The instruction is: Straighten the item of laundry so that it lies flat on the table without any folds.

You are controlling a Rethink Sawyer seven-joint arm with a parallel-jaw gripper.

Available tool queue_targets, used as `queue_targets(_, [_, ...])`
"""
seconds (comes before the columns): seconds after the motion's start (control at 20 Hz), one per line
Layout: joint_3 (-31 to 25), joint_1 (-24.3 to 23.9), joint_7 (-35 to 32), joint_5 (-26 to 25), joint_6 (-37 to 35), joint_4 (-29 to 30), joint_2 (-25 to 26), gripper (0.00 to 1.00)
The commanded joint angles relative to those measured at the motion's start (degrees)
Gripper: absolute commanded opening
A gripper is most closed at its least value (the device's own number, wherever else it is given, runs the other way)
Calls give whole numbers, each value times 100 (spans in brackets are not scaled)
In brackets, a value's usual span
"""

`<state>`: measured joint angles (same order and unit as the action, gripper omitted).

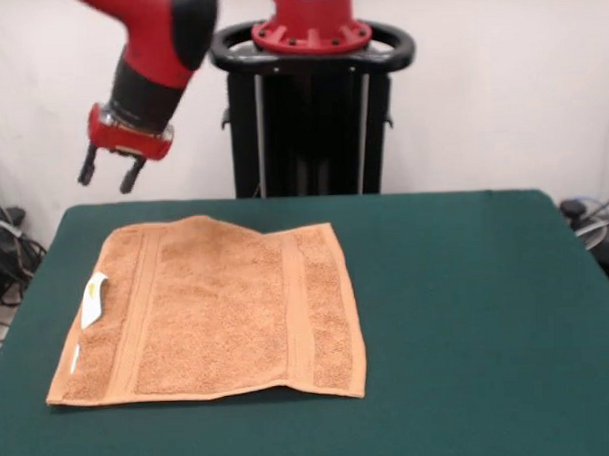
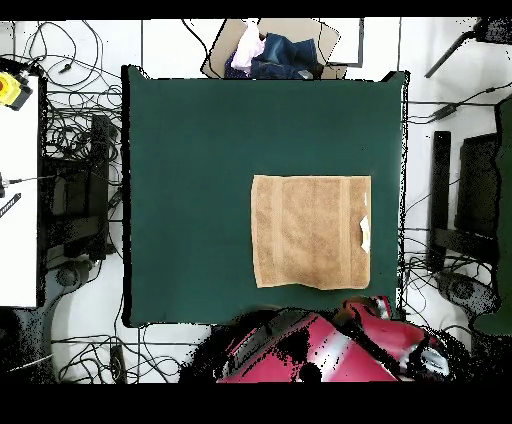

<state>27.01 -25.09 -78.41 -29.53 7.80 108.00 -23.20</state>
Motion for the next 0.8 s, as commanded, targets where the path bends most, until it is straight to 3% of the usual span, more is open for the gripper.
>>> queue_targets(0.05, [-2841, -853, -1299, -7, -285, 992, -1214, 100])
queue_targets(0.8, [-2243, -289, -1382, 342, 455, 837, -962, 100])
